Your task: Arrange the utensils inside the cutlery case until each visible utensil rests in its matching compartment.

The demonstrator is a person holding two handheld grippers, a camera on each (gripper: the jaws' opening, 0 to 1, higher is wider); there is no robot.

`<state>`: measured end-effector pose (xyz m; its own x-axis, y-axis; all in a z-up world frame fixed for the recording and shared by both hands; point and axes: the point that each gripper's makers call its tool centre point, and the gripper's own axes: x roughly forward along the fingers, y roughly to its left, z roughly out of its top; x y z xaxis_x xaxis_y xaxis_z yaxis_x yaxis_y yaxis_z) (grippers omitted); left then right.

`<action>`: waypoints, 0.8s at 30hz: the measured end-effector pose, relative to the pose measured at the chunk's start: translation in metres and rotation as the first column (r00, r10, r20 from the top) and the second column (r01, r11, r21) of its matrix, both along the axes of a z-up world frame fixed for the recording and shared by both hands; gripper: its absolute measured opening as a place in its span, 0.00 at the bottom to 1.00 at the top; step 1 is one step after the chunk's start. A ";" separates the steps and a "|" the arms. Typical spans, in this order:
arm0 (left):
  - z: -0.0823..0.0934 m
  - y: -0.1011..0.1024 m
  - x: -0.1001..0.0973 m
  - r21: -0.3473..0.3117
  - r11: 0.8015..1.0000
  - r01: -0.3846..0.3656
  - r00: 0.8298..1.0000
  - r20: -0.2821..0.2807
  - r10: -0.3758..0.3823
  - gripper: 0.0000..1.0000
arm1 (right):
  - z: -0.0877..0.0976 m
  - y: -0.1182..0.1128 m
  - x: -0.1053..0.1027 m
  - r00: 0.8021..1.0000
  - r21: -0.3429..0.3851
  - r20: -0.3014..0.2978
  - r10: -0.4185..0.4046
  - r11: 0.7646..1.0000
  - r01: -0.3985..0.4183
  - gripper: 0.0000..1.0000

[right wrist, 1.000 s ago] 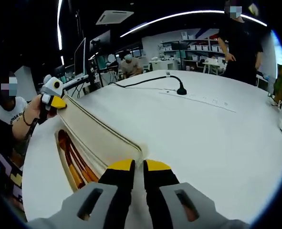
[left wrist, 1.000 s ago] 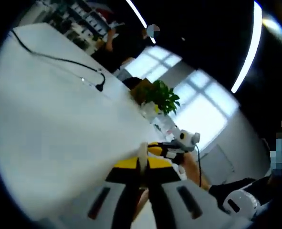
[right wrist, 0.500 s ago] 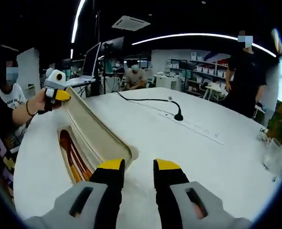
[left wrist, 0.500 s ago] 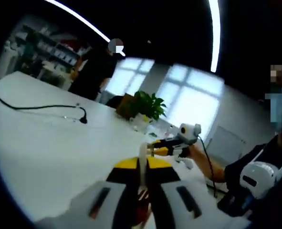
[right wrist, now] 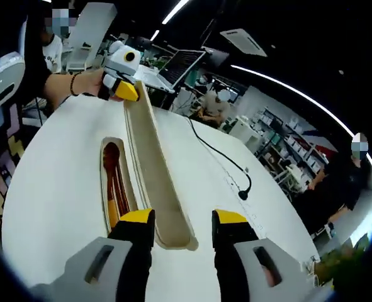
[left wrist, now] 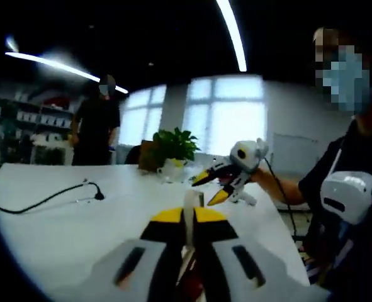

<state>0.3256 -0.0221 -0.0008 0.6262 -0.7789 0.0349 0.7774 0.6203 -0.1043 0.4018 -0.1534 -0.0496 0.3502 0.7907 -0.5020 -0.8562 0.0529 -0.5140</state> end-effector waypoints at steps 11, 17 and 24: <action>0.010 -0.013 -0.011 0.107 0.993 0.048 0.989 0.132 -0.062 0.03 | -0.002 0.002 -0.009 0.994 -0.108 0.092 0.056 0.993 -0.046 0.29; 0.016 -0.018 -0.016 0.142 0.988 0.058 0.979 0.187 -0.085 0.03 | -0.006 0.008 -0.017 0.990 -0.156 0.105 0.098 0.984 -0.081 0.19; 0.020 -0.018 -0.021 0.163 0.984 0.071 0.968 0.226 -0.107 0.04 | -0.010 0.007 -0.025 0.990 -0.164 0.089 0.110 0.982 -0.094 0.10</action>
